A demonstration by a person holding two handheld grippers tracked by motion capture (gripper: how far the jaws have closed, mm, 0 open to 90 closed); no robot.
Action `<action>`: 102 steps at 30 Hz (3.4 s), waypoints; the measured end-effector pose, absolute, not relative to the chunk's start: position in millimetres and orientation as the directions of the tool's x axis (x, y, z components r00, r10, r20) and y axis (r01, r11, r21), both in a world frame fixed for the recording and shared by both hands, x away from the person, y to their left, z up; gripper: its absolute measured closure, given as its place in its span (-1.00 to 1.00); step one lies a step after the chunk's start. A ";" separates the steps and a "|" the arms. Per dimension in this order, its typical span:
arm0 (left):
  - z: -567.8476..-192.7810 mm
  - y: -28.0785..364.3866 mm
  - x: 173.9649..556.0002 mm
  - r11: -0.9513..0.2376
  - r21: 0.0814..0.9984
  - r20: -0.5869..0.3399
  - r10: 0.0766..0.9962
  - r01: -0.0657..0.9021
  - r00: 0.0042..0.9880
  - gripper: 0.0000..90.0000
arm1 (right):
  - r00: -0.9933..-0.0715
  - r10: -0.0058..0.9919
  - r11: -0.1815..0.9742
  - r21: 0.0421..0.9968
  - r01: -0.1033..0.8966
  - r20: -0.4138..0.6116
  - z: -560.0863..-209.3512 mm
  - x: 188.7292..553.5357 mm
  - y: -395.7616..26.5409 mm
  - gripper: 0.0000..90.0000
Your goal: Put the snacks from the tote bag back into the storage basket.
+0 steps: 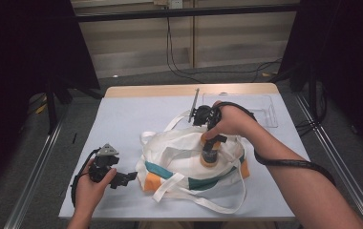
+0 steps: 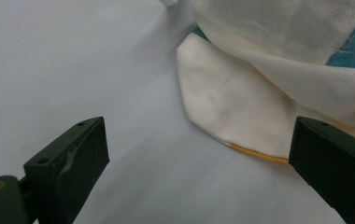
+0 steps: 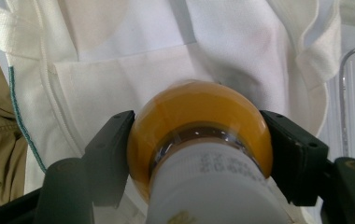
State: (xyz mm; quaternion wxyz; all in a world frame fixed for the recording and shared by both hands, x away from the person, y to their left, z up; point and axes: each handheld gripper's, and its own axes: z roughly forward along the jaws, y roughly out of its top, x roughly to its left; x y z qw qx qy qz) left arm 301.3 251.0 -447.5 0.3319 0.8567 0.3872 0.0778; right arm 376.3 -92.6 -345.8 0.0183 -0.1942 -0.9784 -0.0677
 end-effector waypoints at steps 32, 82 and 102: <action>-447.3 248.1 300.2 -0.476 0.638 -0.118 0.717 0.605 0.688 -0.90 | -0.925 0.373 0.917 0.120 0.379 0.069 -314.7 381.9 -88.4 -0.32; -446.2 244.3 300.8 -0.487 0.643 -0.111 0.704 0.591 0.701 -0.90 | -0.907 0.409 0.900 0.120 0.419 0.095 -271.2 402.5 -85.6 -0.32; -444.8 243.9 301.8 -0.518 0.624 -0.107 0.685 0.585 0.720 -0.90 | -0.900 0.427 0.892 0.124 0.435 0.084 -252.5 415.2 -87.4 -0.32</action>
